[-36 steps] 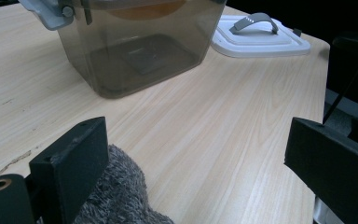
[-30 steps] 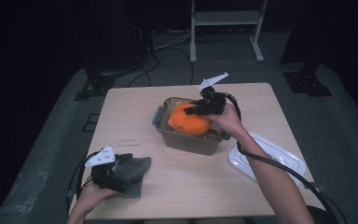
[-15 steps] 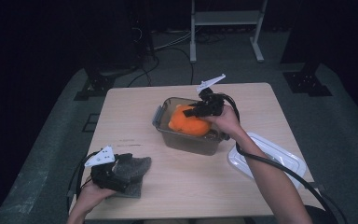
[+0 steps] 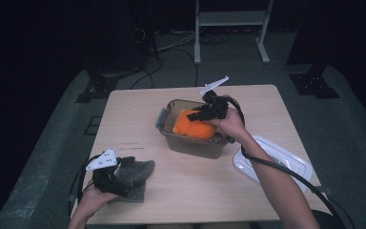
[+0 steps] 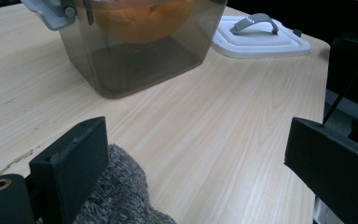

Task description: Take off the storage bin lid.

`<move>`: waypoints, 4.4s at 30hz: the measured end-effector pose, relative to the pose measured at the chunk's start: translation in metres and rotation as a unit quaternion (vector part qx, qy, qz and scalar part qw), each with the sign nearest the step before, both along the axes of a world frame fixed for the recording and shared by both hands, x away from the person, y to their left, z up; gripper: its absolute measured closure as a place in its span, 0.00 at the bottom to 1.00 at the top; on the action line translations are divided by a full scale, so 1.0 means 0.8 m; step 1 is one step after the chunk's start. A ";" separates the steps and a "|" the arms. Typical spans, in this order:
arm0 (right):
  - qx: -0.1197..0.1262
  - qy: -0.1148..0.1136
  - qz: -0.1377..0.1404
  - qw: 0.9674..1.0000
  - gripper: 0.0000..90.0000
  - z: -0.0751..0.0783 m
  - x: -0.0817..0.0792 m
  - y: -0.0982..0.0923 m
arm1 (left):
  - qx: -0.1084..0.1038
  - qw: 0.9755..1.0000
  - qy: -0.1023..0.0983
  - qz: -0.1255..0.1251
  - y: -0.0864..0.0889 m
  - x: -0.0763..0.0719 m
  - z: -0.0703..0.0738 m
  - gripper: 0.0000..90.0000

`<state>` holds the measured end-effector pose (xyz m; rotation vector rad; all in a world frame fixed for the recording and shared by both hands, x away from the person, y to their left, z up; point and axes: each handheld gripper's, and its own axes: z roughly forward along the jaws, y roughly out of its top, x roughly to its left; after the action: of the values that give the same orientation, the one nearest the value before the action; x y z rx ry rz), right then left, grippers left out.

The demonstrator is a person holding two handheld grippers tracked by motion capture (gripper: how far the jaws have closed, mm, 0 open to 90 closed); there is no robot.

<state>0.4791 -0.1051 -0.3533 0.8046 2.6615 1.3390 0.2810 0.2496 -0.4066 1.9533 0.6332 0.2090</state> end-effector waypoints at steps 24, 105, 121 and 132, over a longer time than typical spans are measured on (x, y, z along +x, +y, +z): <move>-0.011 0.012 0.011 1.000 0.65 -0.001 0.002 0.013 | -0.001 1.000 0.000 -0.001 0.001 0.000 0.000 0.06; 0.023 0.013 0.003 1.000 0.52 0.033 -0.035 -0.049 | -0.007 1.000 -0.007 -0.009 -0.007 0.000 0.005 0.06; 0.024 0.007 -0.009 1.000 0.46 0.037 -0.049 -0.084 | -0.005 1.000 -0.005 -0.012 -0.011 0.002 0.003 0.06; 0.028 0.002 -0.023 0.999 0.43 0.040 -0.058 -0.108 | -0.005 1.000 -0.004 -0.009 -0.011 0.002 0.002 0.05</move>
<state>0.4324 -0.1917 -0.3217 0.8699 2.6016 1.4092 0.2829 0.2405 -0.4050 1.9474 0.6103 0.2032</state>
